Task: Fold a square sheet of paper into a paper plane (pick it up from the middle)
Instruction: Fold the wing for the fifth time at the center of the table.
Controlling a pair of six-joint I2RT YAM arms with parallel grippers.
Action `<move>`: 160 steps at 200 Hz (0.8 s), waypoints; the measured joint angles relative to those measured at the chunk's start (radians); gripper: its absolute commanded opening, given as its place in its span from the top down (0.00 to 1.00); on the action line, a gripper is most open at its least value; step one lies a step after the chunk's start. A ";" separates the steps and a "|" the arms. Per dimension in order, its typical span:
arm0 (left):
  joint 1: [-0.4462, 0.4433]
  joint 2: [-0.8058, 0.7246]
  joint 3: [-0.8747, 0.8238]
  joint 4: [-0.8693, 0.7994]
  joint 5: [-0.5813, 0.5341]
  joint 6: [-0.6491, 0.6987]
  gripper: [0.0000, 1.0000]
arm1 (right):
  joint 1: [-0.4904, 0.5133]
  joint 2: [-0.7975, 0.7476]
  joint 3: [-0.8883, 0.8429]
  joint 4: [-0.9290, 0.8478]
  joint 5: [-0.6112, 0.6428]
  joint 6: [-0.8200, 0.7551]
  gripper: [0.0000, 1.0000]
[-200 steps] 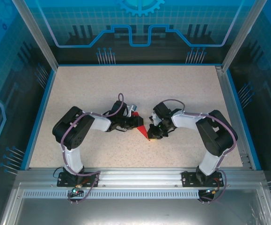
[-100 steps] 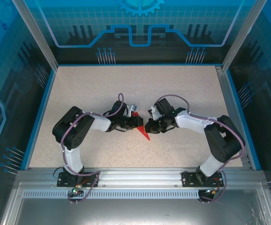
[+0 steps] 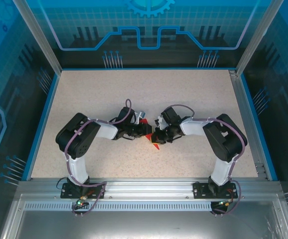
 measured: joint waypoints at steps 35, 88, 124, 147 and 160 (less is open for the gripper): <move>0.004 0.002 0.000 0.000 0.008 0.007 0.66 | -0.010 -0.003 -0.037 0.066 -0.026 -0.003 0.94; 0.007 0.003 0.000 0.000 0.012 0.010 0.67 | -0.011 -0.057 -0.067 0.039 -0.026 -0.006 0.93; 0.008 0.005 0.000 0.000 0.016 0.010 0.67 | -0.013 -0.071 -0.107 0.024 -0.026 -0.018 0.93; 0.010 0.006 0.000 0.000 0.019 0.010 0.67 | -0.018 -0.069 -0.118 0.042 -0.038 -0.018 0.93; 0.010 0.006 0.001 0.000 0.019 0.010 0.67 | -0.019 -0.077 -0.128 0.058 -0.040 -0.017 0.92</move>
